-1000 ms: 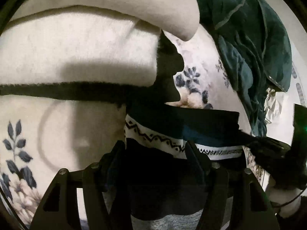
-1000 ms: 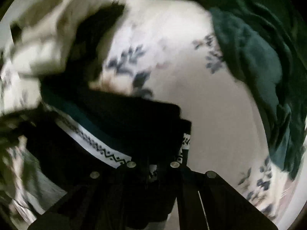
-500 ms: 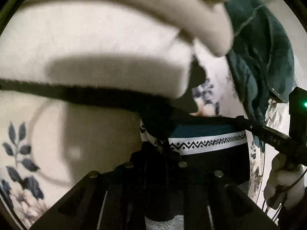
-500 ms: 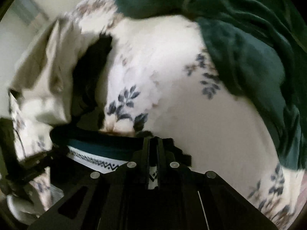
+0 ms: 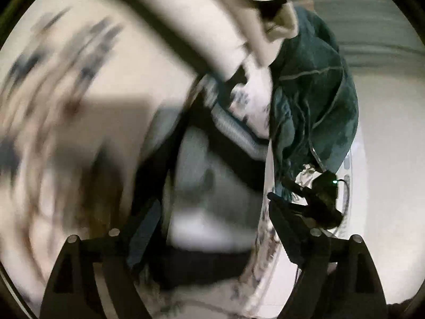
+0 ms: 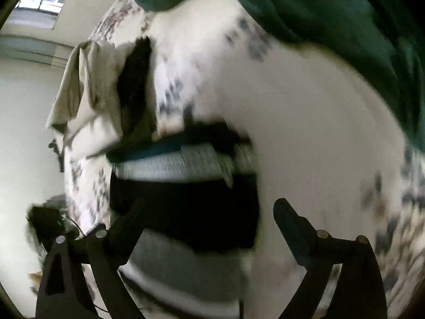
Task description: Fold small clothes
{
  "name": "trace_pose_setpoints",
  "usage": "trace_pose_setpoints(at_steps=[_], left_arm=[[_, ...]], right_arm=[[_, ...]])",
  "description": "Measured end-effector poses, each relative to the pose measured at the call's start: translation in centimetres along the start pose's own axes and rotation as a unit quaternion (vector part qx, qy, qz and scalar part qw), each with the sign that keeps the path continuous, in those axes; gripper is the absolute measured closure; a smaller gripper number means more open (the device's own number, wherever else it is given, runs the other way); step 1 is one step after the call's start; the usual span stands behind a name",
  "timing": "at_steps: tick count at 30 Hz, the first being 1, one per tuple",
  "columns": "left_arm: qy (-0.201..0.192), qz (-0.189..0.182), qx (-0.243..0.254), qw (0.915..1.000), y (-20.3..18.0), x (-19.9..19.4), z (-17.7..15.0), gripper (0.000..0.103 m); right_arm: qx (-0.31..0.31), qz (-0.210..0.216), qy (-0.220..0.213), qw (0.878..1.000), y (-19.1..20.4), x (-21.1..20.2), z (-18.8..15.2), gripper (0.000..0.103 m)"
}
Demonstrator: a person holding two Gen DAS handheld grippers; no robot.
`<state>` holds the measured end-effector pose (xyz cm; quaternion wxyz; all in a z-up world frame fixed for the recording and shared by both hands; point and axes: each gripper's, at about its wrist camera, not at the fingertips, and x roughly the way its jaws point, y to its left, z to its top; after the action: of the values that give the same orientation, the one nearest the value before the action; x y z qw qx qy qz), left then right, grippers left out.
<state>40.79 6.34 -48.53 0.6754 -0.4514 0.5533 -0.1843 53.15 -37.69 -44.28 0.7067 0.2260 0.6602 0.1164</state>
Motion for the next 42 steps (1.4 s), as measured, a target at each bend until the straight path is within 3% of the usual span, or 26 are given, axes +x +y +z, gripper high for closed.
trace_pose_setpoints(at_steps=[4, 6, 9, 13, 19, 21, 23, 29, 33, 36, 37, 38, 39, 42], left_arm=[[0.019, -0.034, -0.108, 0.9934, 3.7, 1.8, -7.0, 0.020], [0.028, -0.047, -0.130, 0.9900, 4.6, 3.4, -8.6, 0.020], [0.021, -0.048, -0.125, 0.9908, 4.6, 5.4, -9.1, 0.020], [0.016, -0.042, -0.161, 0.9860, 4.4, 6.4, -8.7, 0.018], [0.052, -0.052, -0.193, 0.9786, 4.3, 6.0, -12.5, 0.018], [0.058, -0.056, -0.223, 0.9714, 5.4, 7.8, -13.5, 0.018], [0.052, -0.062, -0.229, 0.9701, 5.8, 9.5, -12.8, 0.018], [-0.047, -0.064, -0.200, 0.9765, 3.1, 10.4, -10.0, 0.016], [-0.070, -0.062, -0.226, 0.9697, 2.4, 10.5, -8.3, 0.016], [-0.112, -0.066, -0.237, 0.9628, 2.8, 9.7, -7.1, 0.017], [-0.122, -0.066, -0.233, 0.9625, 2.7, 9.3, -6.8, 0.029], [-0.125, -0.060, -0.223, 0.9649, 2.6, 8.6, -6.5, 0.038], [-0.126, -0.055, -0.202, 0.9697, 2.3, 7.8, -6.0, 0.049], [-0.104, -0.041, -0.145, 0.9830, 1.7, 5.2, -5.0, 0.052]], right_arm=[[0.027, 0.038, 0.051, 0.998, -3.5, 1.4, -2.9, 0.008], [0.036, 0.053, 0.069, 0.996, -4.5, 2.9, -3.6, 0.008], [0.055, 0.086, 0.090, 0.991, -5.6, 5.3, -3.8, 0.007], [0.054, 0.118, 0.106, 0.986, -4.9, 7.9, -3.1, 0.000], [0.040, 0.119, 0.129, 0.984, -3.3, 8.9, -2.5, 0.000], [0.037, 0.115, 0.135, 0.983, -3.1, 9.0, -2.5, 0.000], [0.038, 0.112, 0.137, 0.984, -2.9, 9.2, -2.6, 0.000], [0.061, 0.114, 0.130, 0.983, -2.9, 9.7, -2.5, 0.000], [0.078, 0.129, 0.119, 0.981, -3.3, 9.8, -2.4, 0.000], [0.064, 0.145, 0.111, 0.981, -2.6, 9.9, -3.2, 0.002], [0.053, 0.140, 0.104, 0.983, -2.1, 9.9, -3.5, 0.017], [0.045, 0.126, 0.101, 0.986, -1.6, 10.1, -3.9, 0.046], [0.044, 0.118, 0.096, 0.987, -1.3, 10.1, -4.2, 0.051], [0.058, 0.127, 0.053, 0.989, -1.0, 8.7, -5.7, 0.063]])
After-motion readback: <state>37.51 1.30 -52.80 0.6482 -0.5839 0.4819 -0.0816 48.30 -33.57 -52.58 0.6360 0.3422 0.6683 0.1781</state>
